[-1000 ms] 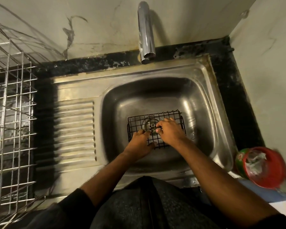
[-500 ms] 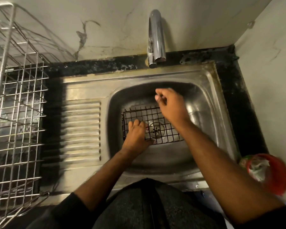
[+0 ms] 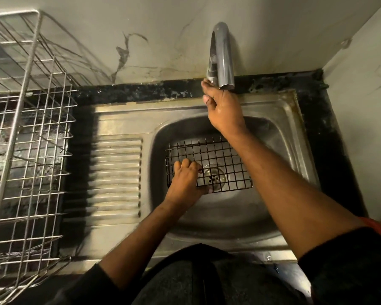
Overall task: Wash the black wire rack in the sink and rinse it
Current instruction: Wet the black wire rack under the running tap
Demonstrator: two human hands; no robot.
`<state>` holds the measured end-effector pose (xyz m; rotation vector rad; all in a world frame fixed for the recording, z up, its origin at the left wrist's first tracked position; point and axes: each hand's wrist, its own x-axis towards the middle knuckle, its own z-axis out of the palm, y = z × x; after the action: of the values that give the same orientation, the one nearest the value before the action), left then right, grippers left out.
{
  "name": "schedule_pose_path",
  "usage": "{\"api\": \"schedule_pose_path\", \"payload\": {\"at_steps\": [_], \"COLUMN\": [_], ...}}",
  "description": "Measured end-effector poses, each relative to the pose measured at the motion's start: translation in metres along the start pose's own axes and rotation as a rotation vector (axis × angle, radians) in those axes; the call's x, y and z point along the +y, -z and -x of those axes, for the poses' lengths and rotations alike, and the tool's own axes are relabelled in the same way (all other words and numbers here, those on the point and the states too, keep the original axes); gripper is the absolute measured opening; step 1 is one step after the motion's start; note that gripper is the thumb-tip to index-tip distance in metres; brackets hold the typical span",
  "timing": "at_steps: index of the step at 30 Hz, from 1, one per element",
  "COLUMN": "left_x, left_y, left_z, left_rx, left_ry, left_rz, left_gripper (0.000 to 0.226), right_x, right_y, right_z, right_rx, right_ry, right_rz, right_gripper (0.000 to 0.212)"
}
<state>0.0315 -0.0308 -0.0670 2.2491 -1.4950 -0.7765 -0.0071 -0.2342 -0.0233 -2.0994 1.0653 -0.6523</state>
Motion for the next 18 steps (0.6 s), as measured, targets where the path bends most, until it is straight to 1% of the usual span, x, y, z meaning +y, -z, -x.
{"api": "schedule_pose_path", "payload": {"at_steps": [2,3,4,5,6,7,8,10,11,14,16,17,18], "left_x": [0.000,0.001,0.001,0.002,0.003,0.004,0.006,0.009,0.011,0.019,0.023,0.024,0.026], "left_y": [0.002,0.003,0.003,0.003,0.003,0.003,0.003,0.004,0.005,0.009,0.013,0.015,0.018], "left_z": [0.000,-0.001,-0.001,-0.001,0.000,0.000,0.001,0.005,0.007,0.012,0.013,0.013,0.015], "left_rx": [0.018,0.027,0.033,0.040,0.046,0.053,0.057,0.068,0.078,0.131,0.166,0.185,0.207], "left_ry": [-0.005,-0.005,-0.003,0.001,0.005,0.009,0.010,0.015,0.020,0.047,0.071,0.084,0.096], "left_rz": [0.003,0.002,-0.002,-0.005,-0.007,-0.005,-0.003,0.005,0.017,0.065,0.077,0.087,0.100], "left_gripper": [0.070,0.069,0.069,0.068,0.068,0.068,0.068,0.068,0.068,0.067,0.067,0.066,0.065], "right_x": [-0.002,-0.008,-0.015,-0.022,-0.026,-0.027,-0.028,-0.030,-0.031,-0.040,-0.044,-0.044,-0.046], "right_y": [0.002,0.003,0.006,0.009,0.012,0.016,0.020,0.029,0.032,0.041,0.045,0.047,0.050], "right_z": [0.008,0.014,0.020,0.024,0.026,0.026,0.025,0.020,0.018,0.020,0.024,0.026,0.031], "right_rx": [0.101,0.142,0.155,0.127,0.072,0.020,-0.023,-0.046,-0.054,-0.208,-0.209,-0.219,-0.251], "right_ry": [-0.099,-0.212,-0.368,-0.533,-0.694,-0.820,-0.904,-0.946,-0.943,-0.864,-0.830,-0.808,-0.760], "right_rz": [-0.193,-0.382,-0.649,-0.932,-1.163,-1.301,-1.384,-1.435,-1.400,-1.310,-1.348,-1.298,-1.171], "right_gripper": [0.027,0.025,0.024,0.026,0.028,0.030,0.030,0.028,0.028,0.031,0.029,0.027,0.026]}}
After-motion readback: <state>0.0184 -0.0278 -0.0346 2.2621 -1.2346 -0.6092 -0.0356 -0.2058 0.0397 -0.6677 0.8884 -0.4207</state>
